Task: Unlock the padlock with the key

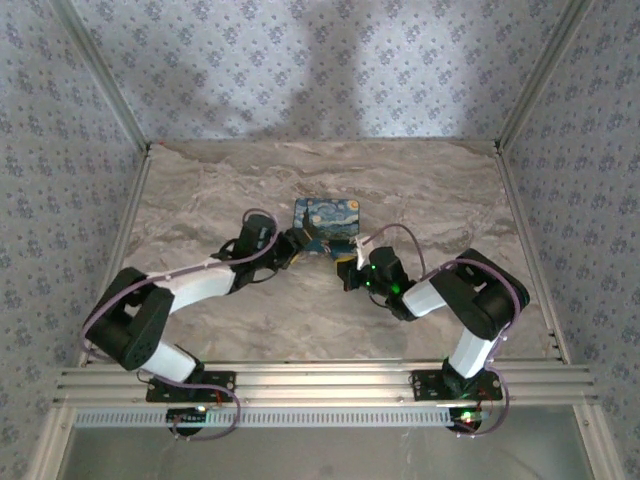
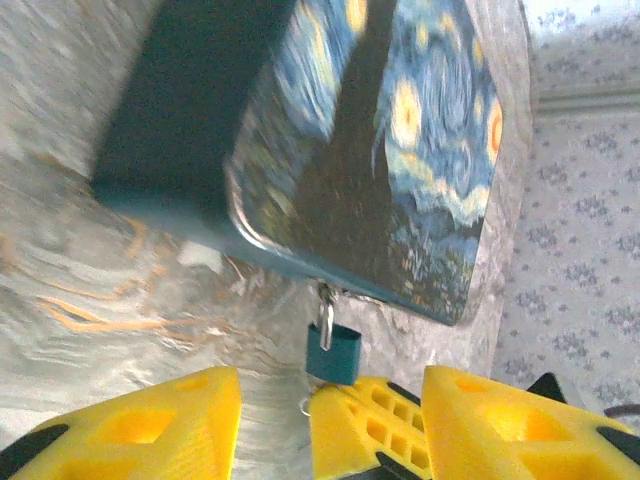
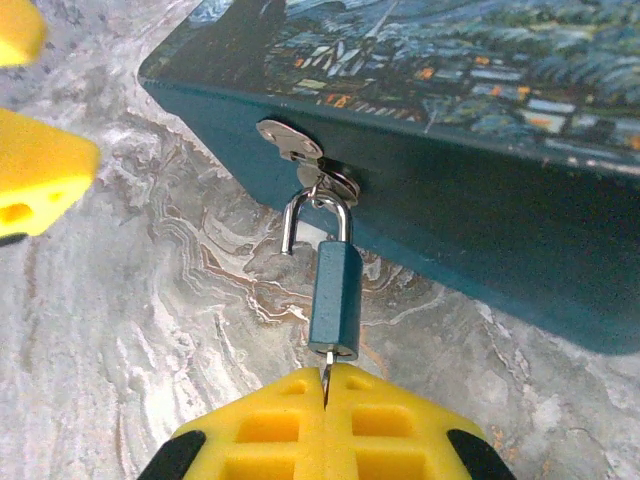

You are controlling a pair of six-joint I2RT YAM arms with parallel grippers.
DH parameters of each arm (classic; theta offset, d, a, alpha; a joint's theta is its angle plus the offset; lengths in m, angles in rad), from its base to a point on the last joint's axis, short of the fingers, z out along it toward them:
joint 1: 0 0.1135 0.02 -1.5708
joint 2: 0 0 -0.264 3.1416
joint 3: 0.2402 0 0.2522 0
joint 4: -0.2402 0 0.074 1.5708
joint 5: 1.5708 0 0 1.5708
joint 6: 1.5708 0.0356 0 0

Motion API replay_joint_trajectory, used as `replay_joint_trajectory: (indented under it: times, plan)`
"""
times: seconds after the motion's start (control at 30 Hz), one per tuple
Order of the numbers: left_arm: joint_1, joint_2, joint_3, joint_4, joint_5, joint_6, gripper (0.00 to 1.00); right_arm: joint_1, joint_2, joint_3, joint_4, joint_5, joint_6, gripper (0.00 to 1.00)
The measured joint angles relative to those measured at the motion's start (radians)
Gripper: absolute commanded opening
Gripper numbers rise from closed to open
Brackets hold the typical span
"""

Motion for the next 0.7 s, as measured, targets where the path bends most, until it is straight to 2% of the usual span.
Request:
replay_joint_trajectory:
  times: [0.3,0.47,0.7]
  plan:
    - [0.153,-0.023,0.110,-0.189,0.020,0.181,0.58,-0.080,0.018,-0.009,0.030,-0.152,0.265,0.02]
    - [0.200,0.084,0.256,-0.243,0.087,0.286,0.60,-0.098,0.055,0.007,0.029,-0.211,0.351,0.04]
    - [0.190,0.266,0.425,-0.306,0.171,0.400,0.64,-0.107,0.058,0.014,-0.011,-0.213,0.381,0.23]
